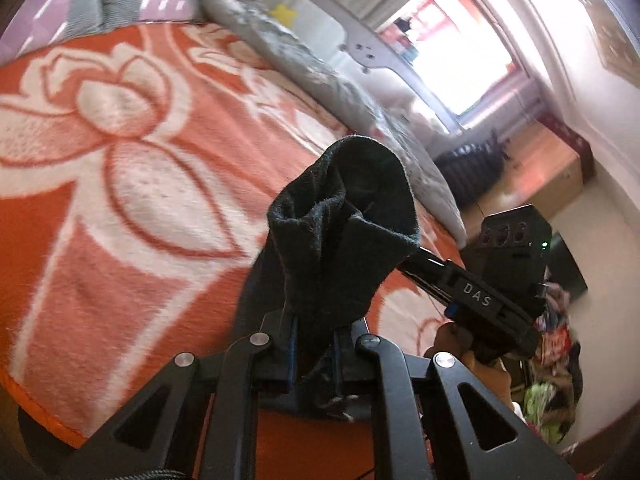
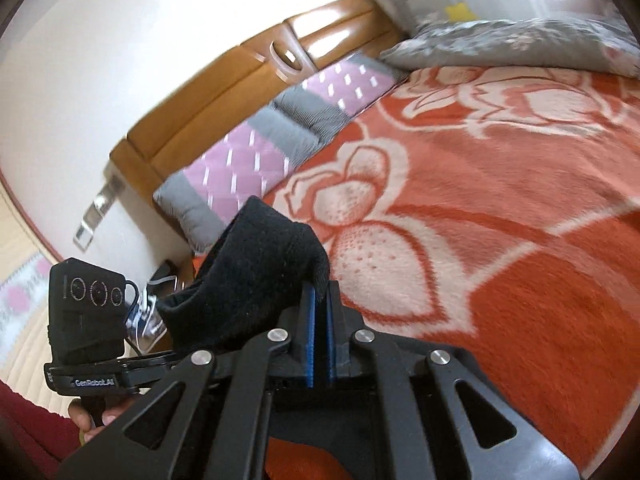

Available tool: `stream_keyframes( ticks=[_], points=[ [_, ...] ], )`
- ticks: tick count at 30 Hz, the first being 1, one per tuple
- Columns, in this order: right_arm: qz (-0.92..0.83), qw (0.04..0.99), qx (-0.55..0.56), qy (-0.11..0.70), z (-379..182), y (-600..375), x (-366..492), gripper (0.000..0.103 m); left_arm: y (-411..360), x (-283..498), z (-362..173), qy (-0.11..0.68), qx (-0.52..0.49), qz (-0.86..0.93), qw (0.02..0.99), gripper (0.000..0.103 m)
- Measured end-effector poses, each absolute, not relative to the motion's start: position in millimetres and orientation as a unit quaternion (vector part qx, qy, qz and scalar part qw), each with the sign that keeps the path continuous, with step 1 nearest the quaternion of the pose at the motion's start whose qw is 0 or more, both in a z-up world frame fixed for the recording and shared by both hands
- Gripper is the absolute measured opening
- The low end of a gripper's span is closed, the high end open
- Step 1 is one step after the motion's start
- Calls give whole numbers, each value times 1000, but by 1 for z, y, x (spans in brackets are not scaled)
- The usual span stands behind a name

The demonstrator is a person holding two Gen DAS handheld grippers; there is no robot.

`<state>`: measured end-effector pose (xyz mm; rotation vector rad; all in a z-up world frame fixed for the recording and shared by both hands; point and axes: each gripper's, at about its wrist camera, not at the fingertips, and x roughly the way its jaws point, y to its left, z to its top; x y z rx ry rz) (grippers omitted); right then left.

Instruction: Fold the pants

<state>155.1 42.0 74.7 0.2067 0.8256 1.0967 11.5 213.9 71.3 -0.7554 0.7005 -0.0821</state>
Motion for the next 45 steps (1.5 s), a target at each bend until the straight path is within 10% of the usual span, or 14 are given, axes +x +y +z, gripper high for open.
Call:
stream_keyframes(
  ticks=[36,45],
  points=[
    [339,822,221,400,-27,-171,127,8,-26,75,-2,485,-127,-164,850,14],
    [252,854,190,414,-20,-196,108,12,-34,76,-22,494,-121,-192,839,33]
  ],
)
